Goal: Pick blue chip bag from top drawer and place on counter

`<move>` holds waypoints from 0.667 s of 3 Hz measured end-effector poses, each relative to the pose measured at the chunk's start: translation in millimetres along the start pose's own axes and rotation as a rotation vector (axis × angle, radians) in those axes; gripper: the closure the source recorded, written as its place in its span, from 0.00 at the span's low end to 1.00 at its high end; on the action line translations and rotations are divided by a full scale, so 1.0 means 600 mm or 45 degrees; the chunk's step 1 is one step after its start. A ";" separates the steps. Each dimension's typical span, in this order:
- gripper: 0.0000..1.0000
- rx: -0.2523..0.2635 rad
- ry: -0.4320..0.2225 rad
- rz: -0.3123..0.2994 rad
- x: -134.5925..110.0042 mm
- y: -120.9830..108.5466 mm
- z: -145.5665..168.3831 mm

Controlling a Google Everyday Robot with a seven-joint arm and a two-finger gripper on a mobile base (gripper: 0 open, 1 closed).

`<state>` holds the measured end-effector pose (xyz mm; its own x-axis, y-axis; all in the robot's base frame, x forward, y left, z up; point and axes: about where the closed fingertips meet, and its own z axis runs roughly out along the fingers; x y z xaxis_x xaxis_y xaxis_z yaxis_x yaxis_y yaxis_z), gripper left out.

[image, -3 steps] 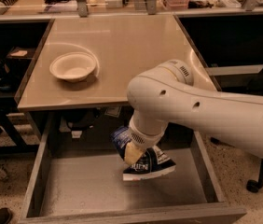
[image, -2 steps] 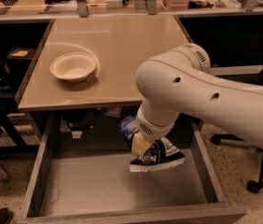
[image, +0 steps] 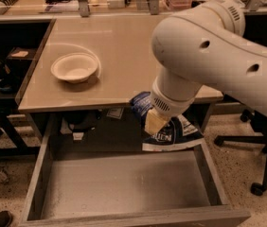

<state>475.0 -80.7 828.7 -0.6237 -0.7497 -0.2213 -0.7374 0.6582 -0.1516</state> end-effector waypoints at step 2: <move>1.00 0.060 -0.038 0.049 -0.048 -0.075 -0.070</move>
Offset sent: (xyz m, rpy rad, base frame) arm 0.0732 -0.0113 0.0807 0.0070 -0.0665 -0.0622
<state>515.5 -91.5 882.2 -0.6426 -0.7221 -0.2563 -0.6997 0.6893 -0.1876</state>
